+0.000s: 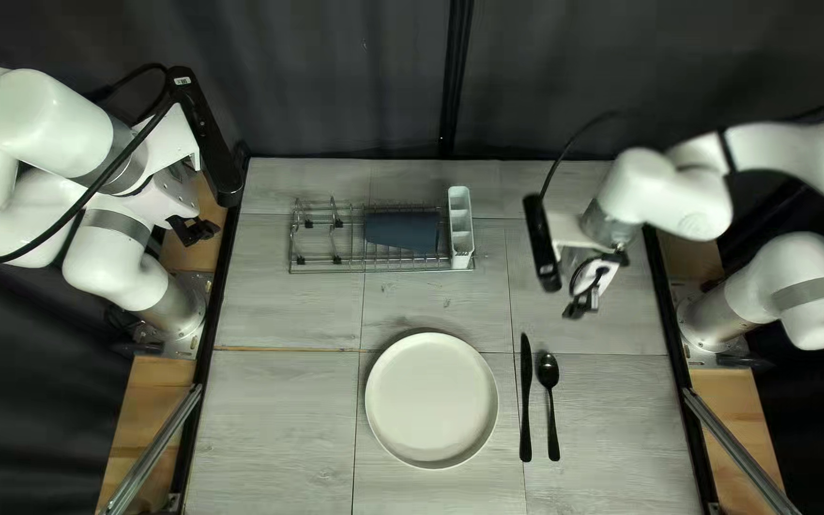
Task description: Pick up and place plate onto table. Place down one fork to the left of the plate. Place spoon and knife to the right of the plate. Place cup above the knife and spoon
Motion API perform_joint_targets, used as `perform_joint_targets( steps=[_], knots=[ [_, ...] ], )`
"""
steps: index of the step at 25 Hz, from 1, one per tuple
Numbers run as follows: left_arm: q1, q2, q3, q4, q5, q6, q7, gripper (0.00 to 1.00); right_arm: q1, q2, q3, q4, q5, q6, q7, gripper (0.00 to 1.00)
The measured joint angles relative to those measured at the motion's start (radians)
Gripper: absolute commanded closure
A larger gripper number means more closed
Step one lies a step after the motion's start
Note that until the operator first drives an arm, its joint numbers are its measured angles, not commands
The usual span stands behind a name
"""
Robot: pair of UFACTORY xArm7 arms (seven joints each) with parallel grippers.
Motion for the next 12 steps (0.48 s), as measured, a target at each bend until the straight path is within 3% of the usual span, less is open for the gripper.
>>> perform_joint_targets(
  steps=[3,12],
  knots=[
    [0.0,0.0,0.0,0.0,0.0,0.0,0.0,0.0,-0.024,-0.026,0.031,0.041,-0.041,0.057,0.039,0.0],
    [0.0,0.0,0.0,0.0,0.0,0.0,0.0,0.0,-0.026,-0.03,0.036,0.045,-0.047,0.065,0.044,0.0]
  ],
)
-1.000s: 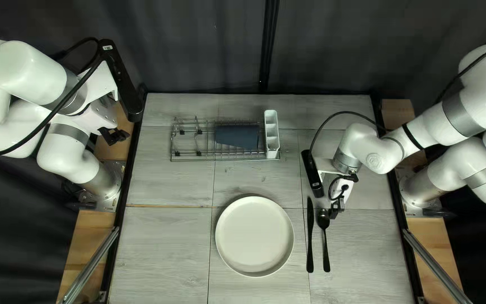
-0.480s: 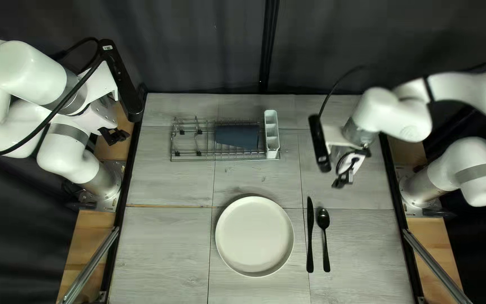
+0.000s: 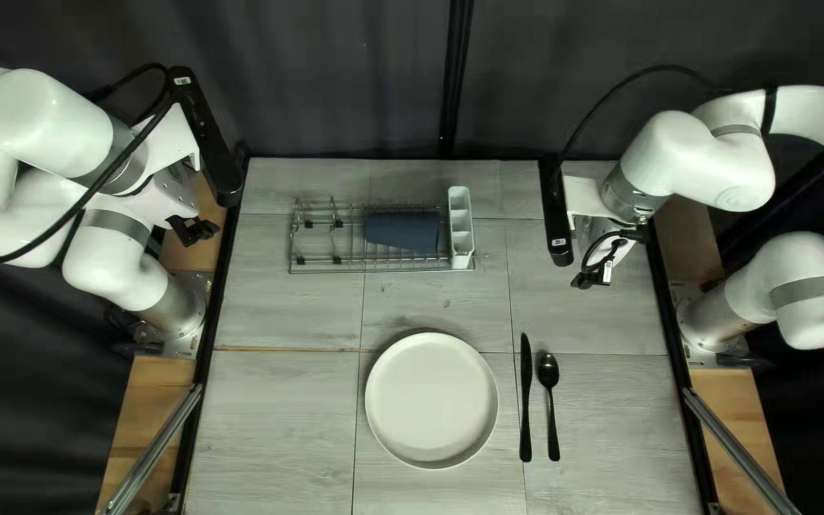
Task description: Pick up and place plate onto table. Place down one fork to the left of the plate. Place spoon and knife to the right of the plate. Place cup above the knife and spoon
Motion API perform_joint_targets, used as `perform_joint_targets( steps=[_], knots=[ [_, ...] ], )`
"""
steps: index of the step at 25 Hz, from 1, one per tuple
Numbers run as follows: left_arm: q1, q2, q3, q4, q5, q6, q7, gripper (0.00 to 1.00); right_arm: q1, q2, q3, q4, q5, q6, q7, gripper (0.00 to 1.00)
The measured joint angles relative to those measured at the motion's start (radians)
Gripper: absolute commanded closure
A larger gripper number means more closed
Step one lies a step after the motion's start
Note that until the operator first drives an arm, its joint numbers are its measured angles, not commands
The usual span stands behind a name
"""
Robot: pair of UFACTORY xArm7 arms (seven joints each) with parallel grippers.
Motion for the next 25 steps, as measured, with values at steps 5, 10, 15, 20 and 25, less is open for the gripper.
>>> perform_joint_targets(
  steps=[5,10,15,20,25],
  knots=[
    [0.0,0.0,0.0,0.0,0.0,0.0,0.0,0.0,0.01,0.011,0.032,0.031,-0.068,0.005,-0.04,0.0],
    [0.0,0.0,0.0,0.0,0.0,0.0,0.0,0.0,0.011,0.008,0.053,0.036,-0.129,-0.008,-0.079,0.0],
    [0.0,0.0,0.0,0.0,0.0,0.0,0.0,0.0,0.011,0.008,0.054,0.036,-0.131,-0.01,-0.083,0.0],
    [0.0,0.0,0.0,0.0,0.0,0.0,0.0,0.0,0.03,0.029,0.013,0.066,-0.146,-0.023,-0.238,0.0],
    [0.0,0.0,0.0,0.0,0.0,0.0,0.0,0.0,0.056,0.047,-0.05,0.116,-0.18,-0.044,-0.48,0.0]
  ],
)
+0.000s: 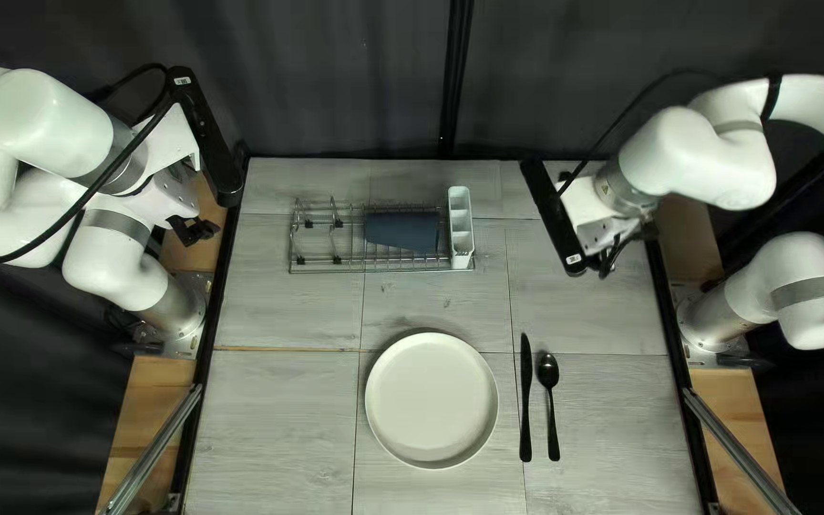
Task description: Pick up and place plate onto table. Place down one fork to the left of the plate. Place spoon and knife to the right of the plate. Place cup above the knife and spoon
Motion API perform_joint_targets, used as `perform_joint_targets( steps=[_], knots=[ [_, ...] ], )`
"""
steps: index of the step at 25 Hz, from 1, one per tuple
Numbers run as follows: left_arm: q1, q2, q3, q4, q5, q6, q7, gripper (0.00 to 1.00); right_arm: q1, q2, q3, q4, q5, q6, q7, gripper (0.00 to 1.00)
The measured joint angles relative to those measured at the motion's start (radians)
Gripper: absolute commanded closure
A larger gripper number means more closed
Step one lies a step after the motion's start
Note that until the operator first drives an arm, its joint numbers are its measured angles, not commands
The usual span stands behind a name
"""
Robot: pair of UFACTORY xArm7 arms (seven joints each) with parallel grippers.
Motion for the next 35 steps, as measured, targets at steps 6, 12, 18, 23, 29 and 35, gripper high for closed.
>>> perform_joint_targets(
  steps=[6,12,18,23,29,35],
  knots=[
    [0.0,0.0,0.0,0.0,0.0,0.0,0.0,0.0,0.056,0.05,-0.06,-0.021,-0.024,-0.173,-0.26,0.0],
    [0.0,0.0,0.0,0.0,0.0,0.0,0.0,0.0,0.092,0.163,-0.093,0.023,-0.026,-0.228,-0.386,0.0],
    [0.0,0.0,0.0,0.0,0.0,0.0,0.0,0.0,0.106,0.195,-0.093,0.024,-0.029,-0.243,-0.425,0.0],
    [0.0,0.0,0.0,0.0,0.0,0.0,0.0,0.0,0.141,0.286,-0.126,0.072,0.009,-0.269,-0.623,0.0],
    [0.0,0.0,0.0,0.0,0.0,0.0,0.0,0.0,0.125,0.247,-0.157,0.087,0.016,-0.173,-0.689,0.0],
    [0.0,0.0,0.0,0.0,0.0,0.0,0.0,0.0,0.04,-0.038,-0.128,0.028,0.024,0.065,-0.541,0.0]
  ],
)
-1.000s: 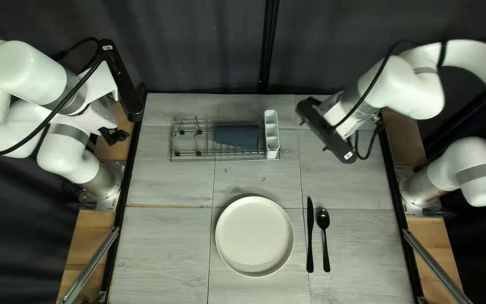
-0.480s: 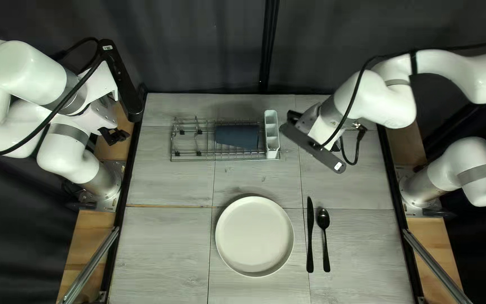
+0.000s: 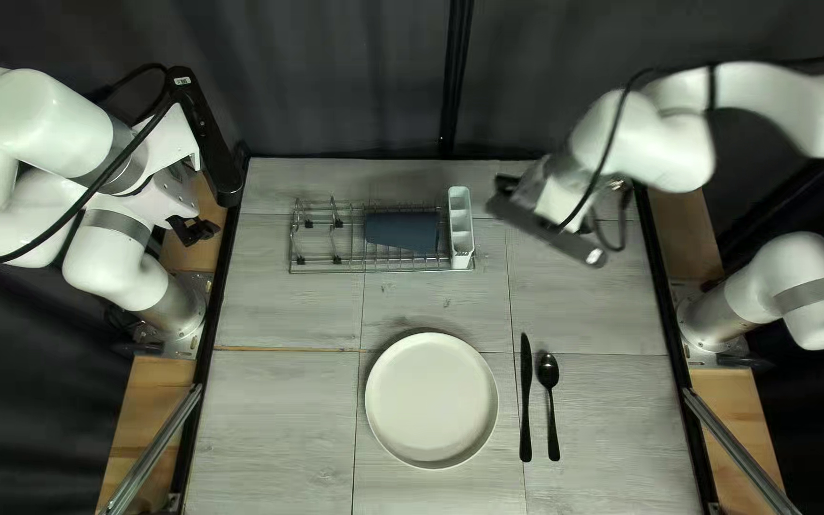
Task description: Pick up and place plate onto table. Place down one fork to the left of the plate. Place spoon and knife to the right of the plate. Place cup above the knife and spoon
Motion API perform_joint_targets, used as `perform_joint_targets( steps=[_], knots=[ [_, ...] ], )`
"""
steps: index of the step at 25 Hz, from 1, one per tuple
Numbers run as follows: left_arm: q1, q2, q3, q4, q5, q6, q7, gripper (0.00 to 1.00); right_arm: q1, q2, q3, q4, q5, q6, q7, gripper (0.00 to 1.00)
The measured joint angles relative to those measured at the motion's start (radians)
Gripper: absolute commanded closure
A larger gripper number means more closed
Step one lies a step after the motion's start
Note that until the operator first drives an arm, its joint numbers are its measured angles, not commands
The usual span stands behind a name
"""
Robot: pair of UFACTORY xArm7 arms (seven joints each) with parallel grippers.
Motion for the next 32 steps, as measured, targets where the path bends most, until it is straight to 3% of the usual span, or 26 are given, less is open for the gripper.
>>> perform_joint_targets(
  steps=[4,8,12,19,28,32],
  knots=[
    [0.0,0.0,0.0,0.0,0.0,0.0,0.0,0.0,-0.089,-0.183,-0.001,-0.033,0.021,0.161,0.08,0.0],
    [0.0,0.0,0.0,0.0,0.0,0.0,0.0,0.0,-0.158,-0.258,-0.009,0.004,0.05,0.292,0.16,0.0],
    [0.0,0.0,0.0,0.0,0.0,0.0,0.0,0.0,-0.193,-0.292,0.016,0.014,0.069,0.334,0.235,0.0],
    [0.002,0.01,0.004,-0.002,-0.003,-0.019,-0.006,0.0,-0.198,-0.297,0.02,0.014,0.072,0.338,0.244,0.0],
    [0.008,0.265,0.033,-0.031,0.101,-0.376,-0.009,0.0,-0.198,-0.297,0.02,0.014,0.072,0.338,0.244,0.0],
    [0.004,0.366,0.036,-0.003,0.139,-0.455,0.012,0.0,-0.198,-0.297,0.02,0.014,0.072,0.338,0.244,0.0]
  ],
)
